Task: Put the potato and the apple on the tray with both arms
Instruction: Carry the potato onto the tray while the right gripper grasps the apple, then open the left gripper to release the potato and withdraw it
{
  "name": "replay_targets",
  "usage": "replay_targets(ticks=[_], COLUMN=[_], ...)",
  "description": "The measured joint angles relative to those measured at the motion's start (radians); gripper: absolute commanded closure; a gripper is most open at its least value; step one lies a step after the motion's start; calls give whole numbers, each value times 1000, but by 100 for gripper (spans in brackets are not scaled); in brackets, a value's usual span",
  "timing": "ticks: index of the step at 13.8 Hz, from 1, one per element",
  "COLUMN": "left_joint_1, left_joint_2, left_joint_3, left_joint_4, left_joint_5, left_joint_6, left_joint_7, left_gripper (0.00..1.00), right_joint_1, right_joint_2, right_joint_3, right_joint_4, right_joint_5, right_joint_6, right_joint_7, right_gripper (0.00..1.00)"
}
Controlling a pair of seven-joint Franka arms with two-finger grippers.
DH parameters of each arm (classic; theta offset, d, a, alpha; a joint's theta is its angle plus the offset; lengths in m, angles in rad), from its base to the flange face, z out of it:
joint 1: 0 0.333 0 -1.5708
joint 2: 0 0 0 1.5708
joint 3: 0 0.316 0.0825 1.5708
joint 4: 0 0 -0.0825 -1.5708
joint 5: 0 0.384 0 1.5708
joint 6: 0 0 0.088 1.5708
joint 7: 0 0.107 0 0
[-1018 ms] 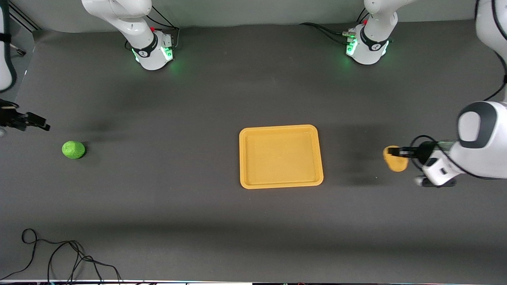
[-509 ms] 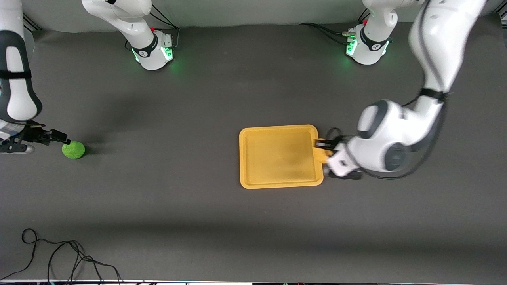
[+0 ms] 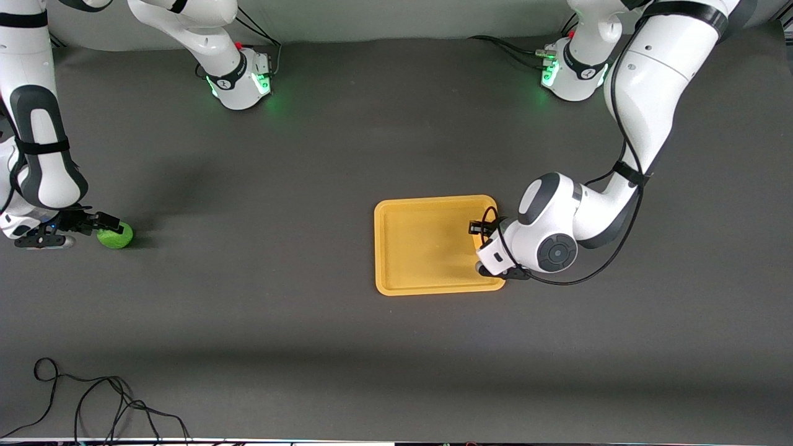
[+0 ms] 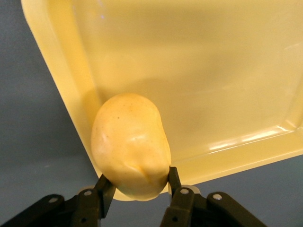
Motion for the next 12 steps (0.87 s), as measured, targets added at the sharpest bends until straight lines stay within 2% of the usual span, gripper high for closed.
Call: replay_targets(ticks=[1,2,3,4,6,8,12], left_joint_1=[0,0,0,-1,-1,-1,-1], left_joint_2=[2,3,3,3,10,21,29], left_joint_3=[1,1,1,1,1,2,4], left_joint_4=[0,0,0,0,0,0,1], left_joint_5=[2,3,5,6,7,8,12], left_joint_6=[4,10,15,20,26,32,36], left_joint_7=[0,-1,-1,-2,-3,-5,-6], left_gripper=[87,78,68,67,49,4,1], right_joint_1=[0,0,0,0,1,4,13], right_joint_2=[12,25,36,46,64,76,76], right_joint_3=[0,1,2,3,4,6,8], right_joint_4=[6,15,24,31,40,50,65], right_joint_5=[7,12,15,20,46,58,62], right_joint_6=[2,2,2,2,2,1,-3], right_joint_7=[-2,-4,-4,-4,-7,-8,-19], right_gripper=[0,2,11,19,45,59,62])
